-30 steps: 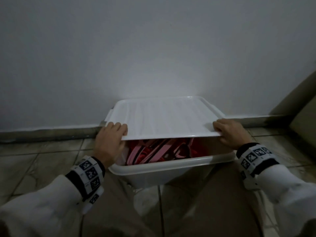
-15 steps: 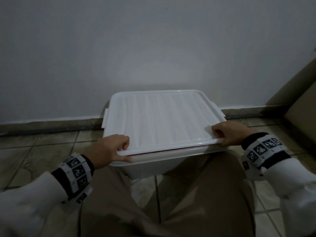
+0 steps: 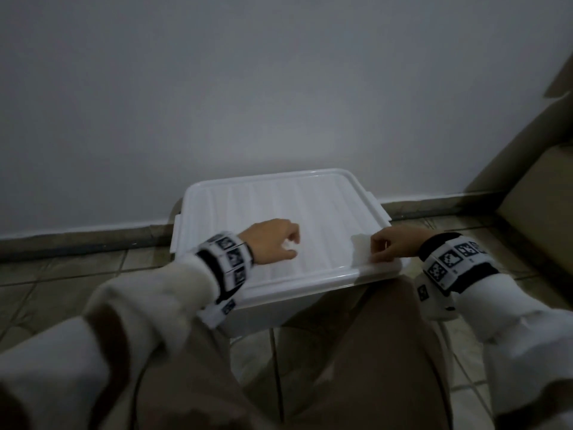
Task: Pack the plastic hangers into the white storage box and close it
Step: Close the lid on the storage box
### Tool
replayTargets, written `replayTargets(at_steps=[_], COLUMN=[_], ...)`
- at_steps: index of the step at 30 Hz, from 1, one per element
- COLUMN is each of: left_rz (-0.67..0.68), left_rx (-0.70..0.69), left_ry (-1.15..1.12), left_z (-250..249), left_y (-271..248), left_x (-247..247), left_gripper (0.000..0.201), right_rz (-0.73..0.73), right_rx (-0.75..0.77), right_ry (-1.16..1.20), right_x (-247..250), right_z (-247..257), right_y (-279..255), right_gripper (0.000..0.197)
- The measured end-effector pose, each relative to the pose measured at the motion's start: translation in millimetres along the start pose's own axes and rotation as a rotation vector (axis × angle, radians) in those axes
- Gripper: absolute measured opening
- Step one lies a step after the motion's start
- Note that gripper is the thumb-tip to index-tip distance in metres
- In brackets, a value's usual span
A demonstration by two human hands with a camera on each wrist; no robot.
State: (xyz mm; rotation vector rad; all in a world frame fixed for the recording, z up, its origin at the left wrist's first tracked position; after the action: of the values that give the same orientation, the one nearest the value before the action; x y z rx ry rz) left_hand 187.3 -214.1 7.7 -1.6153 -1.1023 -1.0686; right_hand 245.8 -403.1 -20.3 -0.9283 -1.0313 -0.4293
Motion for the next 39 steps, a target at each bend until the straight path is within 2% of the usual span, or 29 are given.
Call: replayTargets(at_steps=[2, 3, 6, 9, 13, 20, 26, 32, 39], left_rz=[0.033, 0.049, 0.101, 0.154, 0.247, 0.259, 0.259, 0.253, 0.238], left_rx=[-0.008, -0.01, 0.001, 0.043, 0.09, 0.078, 0.075, 0.072, 0.082], left_ry=[-0.015, -0.01, 0.031, 0.091, 0.1, 0.108, 0.103, 0.126, 0.114], left_z=[-23.3, -33.7, -56.8, -60.7, -51.3, -50.6, -53.2, -52.4, -50.5], left_y=[34.0, 49.5, 84.1, 105.5, 122.6, 126.2, 124.6, 124.3, 126.5], left_x=[-1.7, -3.1, -8.3, -19.3, -36.9, -37.6, -35.6, -35.5, -37.3], left_gripper=[0.045, 0.053, 0.075, 0.091, 0.098, 0.097, 0.097, 0.097, 0.098], right_rz=[-0.12, -0.202, -0.351, -0.303, -0.208, -0.084, -0.137, -0.226, -0.188], right_rx=[-0.007, -0.033, -0.129, -0.222, -0.32, -0.428, -0.432, -0.428, -0.428], right_ry=[0.022, 0.031, 0.057, 0.105, 0.257, 0.68, 0.558, 0.319, 0.124], right_x=[17.5, 28.3, 48.6, 45.9, 34.8, 0.2, 10.9, 38.2, 43.3], right_z=[-8.5, -15.5, -38.6, -58.3, -78.3, -94.6, -112.6, -95.1, -81.2], right_y=[6.7, 9.6, 20.5, 36.4, 47.0, 44.0, 42.0, 37.1, 48.7], right_gripper=[0.007, 0.009, 0.029, 0.052, 0.065, 0.052, 0.067, 0.06, 0.049])
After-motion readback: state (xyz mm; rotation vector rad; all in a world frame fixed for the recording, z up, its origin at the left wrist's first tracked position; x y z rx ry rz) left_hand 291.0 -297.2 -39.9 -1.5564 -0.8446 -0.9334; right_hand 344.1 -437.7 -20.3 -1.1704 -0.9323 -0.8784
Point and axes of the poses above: each hand's wrist, its own y-axis towards the middle knuckle, its own x-axis out of the back of the hand, z = x × y, the point moved 10 cm from there along y, towards the middle knuckle, and after that the axes turned 7 degrees about x, right-handed, at the moved point
